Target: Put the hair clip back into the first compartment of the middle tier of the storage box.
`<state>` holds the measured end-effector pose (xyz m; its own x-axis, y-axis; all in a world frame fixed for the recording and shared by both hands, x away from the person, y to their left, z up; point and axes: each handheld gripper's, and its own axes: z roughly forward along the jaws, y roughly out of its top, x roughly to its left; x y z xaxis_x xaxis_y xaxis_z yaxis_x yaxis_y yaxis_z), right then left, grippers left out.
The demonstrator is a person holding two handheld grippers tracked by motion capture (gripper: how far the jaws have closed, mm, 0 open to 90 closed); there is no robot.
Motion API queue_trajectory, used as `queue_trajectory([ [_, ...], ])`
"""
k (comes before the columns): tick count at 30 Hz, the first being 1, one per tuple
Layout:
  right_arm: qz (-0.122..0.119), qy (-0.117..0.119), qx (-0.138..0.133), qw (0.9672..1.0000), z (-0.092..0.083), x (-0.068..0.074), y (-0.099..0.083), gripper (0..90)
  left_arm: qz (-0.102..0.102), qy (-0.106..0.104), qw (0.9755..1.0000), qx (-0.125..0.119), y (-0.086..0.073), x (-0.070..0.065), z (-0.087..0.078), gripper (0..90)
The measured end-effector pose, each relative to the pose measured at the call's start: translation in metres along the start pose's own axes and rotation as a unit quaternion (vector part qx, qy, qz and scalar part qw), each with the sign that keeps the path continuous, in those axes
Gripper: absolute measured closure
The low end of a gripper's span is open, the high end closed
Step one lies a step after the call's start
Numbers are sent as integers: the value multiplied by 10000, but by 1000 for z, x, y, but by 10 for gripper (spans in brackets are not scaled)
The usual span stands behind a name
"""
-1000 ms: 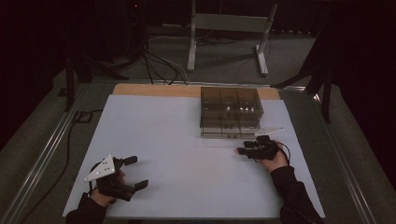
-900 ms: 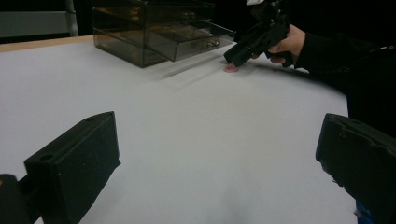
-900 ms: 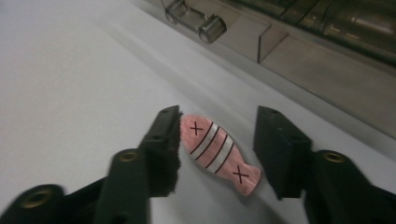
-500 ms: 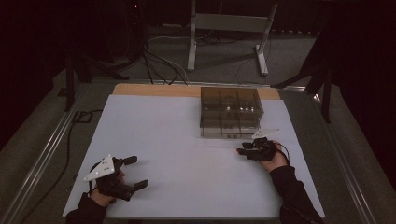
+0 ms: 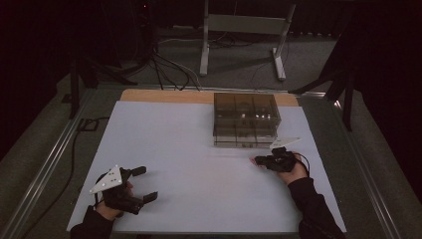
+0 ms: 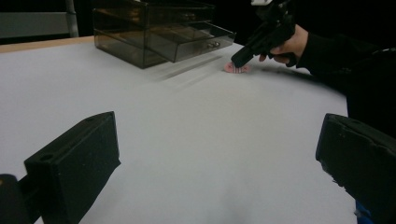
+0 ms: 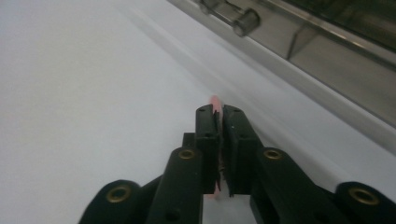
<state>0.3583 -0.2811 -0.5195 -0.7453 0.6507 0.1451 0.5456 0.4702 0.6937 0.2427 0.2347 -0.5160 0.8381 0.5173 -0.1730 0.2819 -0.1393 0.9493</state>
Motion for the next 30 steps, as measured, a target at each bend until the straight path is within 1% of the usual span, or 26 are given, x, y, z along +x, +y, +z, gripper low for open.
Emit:
queue_trajectory([
  [2,-26,14,38,10000,0,3,1,861,13,-1,10000,-2,0,0,0,5],
  [5,-66,-28,88,9999,1,6,1,860,8,3,10000,4,0,0,0,5],
  [9,-98,-54,182,9998,5,10,0,815,11,0,10000,4,0,0,0,5],
  [11,-145,-84,268,9995,8,12,0,816,7,5,10000,6,0,0,0,5],
  [14,-159,-115,277,9994,9,13,-1,827,14,0,10000,-1,0,-1,0,4],
  [16,-231,-195,309,9991,9,15,0,842,5,3,10000,6,0,0,0,5],
  [24,-173,-84,311,9993,7,16,2,851,17,5,10000,16,0,-1,1,5],
  [28,-205,-54,319,9993,5,18,3,852,11,1,10000,41,0,0,1,4],
  [30,-170,-16,307,9994,5,19,4,852,18,-6,10000,31,0,-1,1,5],
])
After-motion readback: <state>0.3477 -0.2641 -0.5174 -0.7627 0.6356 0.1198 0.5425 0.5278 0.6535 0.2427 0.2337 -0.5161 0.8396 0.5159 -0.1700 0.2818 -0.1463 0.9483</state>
